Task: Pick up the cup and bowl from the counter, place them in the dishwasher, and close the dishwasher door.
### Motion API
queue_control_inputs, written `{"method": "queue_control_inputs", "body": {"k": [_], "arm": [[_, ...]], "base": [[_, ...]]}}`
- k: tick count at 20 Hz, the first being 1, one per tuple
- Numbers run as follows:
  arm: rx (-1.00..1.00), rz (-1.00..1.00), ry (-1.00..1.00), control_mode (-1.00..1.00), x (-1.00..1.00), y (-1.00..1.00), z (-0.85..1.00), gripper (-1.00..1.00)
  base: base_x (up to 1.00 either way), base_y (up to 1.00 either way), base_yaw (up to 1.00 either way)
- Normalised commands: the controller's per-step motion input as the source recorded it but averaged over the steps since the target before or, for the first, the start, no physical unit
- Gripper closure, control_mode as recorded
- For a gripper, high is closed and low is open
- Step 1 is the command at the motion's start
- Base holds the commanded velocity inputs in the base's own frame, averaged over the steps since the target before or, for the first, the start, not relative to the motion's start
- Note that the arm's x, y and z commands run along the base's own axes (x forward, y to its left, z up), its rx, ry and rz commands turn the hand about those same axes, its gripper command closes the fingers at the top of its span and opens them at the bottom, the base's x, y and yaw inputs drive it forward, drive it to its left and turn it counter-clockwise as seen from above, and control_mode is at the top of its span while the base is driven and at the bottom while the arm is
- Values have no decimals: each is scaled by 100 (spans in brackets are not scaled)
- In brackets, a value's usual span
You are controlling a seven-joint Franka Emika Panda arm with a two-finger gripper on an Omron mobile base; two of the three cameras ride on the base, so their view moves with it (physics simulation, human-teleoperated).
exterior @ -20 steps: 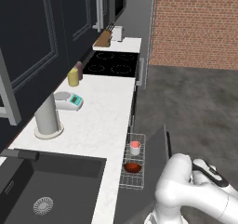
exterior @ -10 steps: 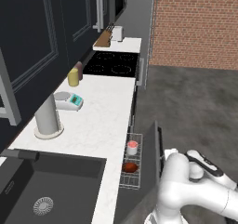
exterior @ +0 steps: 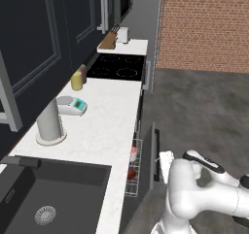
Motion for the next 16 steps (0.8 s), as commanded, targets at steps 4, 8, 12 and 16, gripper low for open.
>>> {"method": "queue_control_inputs", "body": {"k": [4,8,12,16], "arm": [[31,29,-13,-100,36,100,-51,-100],[32,28,-16,-100,39,100,-51,-100],[30,25,-16,-100,55,100,-48,-100],[28,20,-15,-100,57,100,-48,-100]], "base": [[0,0,0],[0,0,0],[0,0,0],[0,0,0]]}}
